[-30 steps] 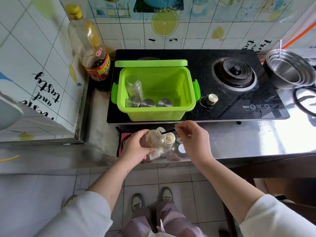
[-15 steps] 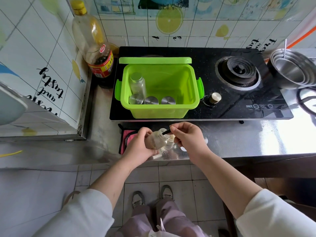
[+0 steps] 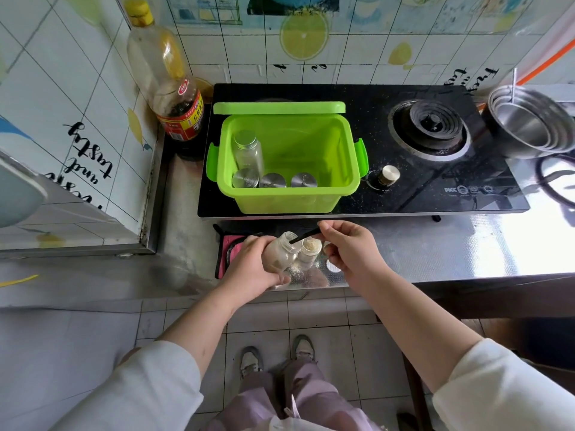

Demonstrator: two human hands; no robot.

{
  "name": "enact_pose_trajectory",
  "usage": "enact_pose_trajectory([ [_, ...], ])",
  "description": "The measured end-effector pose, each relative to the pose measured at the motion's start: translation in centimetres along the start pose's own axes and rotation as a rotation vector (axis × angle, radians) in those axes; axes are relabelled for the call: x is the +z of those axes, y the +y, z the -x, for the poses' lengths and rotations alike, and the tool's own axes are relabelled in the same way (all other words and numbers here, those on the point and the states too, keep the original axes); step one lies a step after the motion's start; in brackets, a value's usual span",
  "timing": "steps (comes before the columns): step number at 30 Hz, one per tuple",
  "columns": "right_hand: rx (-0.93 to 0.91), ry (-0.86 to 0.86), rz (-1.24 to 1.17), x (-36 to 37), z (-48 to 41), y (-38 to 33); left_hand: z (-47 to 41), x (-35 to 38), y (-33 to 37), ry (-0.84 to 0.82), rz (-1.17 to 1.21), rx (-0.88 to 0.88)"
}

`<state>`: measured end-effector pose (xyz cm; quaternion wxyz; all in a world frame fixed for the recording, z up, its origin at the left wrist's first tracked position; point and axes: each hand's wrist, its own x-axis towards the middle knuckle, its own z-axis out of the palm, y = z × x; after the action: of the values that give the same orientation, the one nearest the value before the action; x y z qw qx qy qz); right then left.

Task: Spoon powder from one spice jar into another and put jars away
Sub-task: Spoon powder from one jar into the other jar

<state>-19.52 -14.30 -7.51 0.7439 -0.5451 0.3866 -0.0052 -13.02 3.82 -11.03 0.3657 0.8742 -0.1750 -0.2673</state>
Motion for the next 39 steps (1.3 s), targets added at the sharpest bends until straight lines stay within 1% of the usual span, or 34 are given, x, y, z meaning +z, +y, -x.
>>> enact_pose_trajectory([
  [8,0.063,0.004,-0.094,-0.3,0.3,-0.5,-0.1,0.1,-0.2,0.008,0.012,0.005],
  [13,0.097,0.026,-0.107,-0.4,0.1,-0.5,-0.3,0.1,-0.2,0.010,0.010,0.023],
  [25,0.111,0.054,-0.130,-1.6,0.2,-0.8,-0.8,0.6,0.0,0.027,0.056,-0.017],
  [30,0.132,0.048,-0.159,-2.2,0.2,-0.7,-1.1,1.0,0.1,0.017,0.065,-0.008],
  [39,0.097,0.045,-0.108,-3.4,-0.1,-0.6,-1.6,1.6,0.0,0.037,0.071,-0.023],
])
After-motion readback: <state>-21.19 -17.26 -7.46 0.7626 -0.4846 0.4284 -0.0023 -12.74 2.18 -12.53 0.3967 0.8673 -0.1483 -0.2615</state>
